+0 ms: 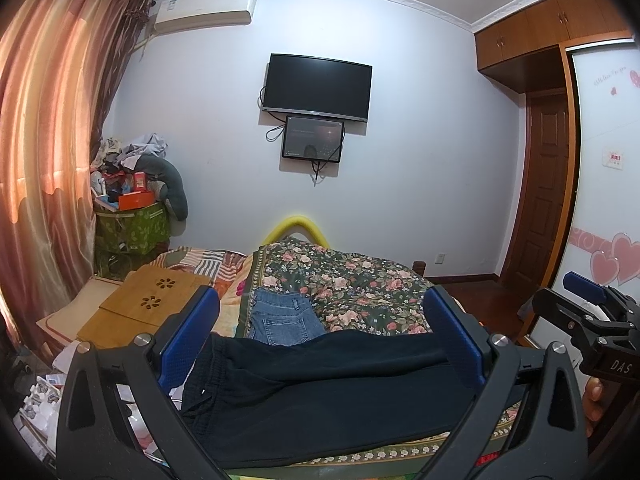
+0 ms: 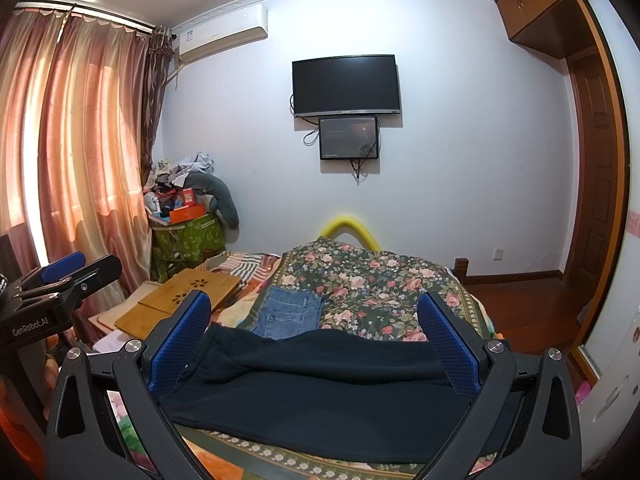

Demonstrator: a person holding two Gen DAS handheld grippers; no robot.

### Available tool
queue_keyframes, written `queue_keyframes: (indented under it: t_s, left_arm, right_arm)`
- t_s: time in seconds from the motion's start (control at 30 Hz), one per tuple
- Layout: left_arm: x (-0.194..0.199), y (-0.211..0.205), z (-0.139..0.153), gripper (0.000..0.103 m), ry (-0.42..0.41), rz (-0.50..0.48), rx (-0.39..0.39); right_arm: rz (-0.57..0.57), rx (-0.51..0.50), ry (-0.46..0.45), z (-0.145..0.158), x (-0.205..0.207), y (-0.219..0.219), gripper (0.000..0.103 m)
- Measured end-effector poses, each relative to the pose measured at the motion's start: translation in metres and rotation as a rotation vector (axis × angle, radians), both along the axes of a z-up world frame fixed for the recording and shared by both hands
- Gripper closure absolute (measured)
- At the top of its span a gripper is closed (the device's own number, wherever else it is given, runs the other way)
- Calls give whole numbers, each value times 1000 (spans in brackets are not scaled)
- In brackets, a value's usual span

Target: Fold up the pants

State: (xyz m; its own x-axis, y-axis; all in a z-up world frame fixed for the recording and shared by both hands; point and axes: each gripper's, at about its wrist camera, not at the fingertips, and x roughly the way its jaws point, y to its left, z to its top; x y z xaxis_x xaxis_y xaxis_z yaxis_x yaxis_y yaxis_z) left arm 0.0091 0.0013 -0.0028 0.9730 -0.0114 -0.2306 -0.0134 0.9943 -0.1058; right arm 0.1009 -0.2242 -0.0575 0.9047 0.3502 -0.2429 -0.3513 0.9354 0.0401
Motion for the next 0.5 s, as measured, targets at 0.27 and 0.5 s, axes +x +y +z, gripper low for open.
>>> queue_keyframes:
  t_s: [0.27,0.5]
  left_arm:
    - [1,2,-2,0,4,3,0]
    - [27,14,-11,0,55,-8,-24]
  right_arm:
    - [-3,-6,8,-2,2,1,0]
    - [-31,-32,40,-10,24,-4,0]
